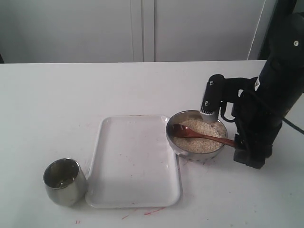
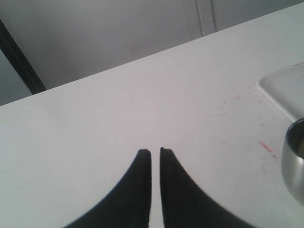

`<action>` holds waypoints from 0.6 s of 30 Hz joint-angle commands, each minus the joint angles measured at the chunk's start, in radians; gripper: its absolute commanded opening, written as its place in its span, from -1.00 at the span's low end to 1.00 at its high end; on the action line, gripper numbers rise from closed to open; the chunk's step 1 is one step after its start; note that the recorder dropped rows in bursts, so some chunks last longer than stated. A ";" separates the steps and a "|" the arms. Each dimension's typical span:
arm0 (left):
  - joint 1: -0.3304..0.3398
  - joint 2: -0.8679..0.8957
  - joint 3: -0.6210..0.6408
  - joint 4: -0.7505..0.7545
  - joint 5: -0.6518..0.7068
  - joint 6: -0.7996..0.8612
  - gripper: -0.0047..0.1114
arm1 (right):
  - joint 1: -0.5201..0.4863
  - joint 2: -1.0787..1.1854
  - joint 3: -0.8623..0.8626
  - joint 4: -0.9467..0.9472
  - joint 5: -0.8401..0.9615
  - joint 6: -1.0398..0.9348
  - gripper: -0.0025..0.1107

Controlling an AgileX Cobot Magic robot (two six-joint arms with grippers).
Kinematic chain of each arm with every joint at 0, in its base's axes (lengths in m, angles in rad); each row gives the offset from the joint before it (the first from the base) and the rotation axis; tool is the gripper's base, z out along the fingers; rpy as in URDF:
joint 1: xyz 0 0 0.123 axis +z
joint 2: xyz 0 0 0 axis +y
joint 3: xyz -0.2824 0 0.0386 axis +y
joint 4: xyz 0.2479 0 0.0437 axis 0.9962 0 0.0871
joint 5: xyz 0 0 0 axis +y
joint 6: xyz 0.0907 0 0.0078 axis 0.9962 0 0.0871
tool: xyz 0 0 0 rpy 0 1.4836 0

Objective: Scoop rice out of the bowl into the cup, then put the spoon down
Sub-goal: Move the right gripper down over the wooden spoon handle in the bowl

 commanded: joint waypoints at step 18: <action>-0.003 0.001 -0.006 -0.009 -0.006 -0.001 -0.67 | 0.000 0.109 0.017 -0.010 -0.119 0.050 -0.03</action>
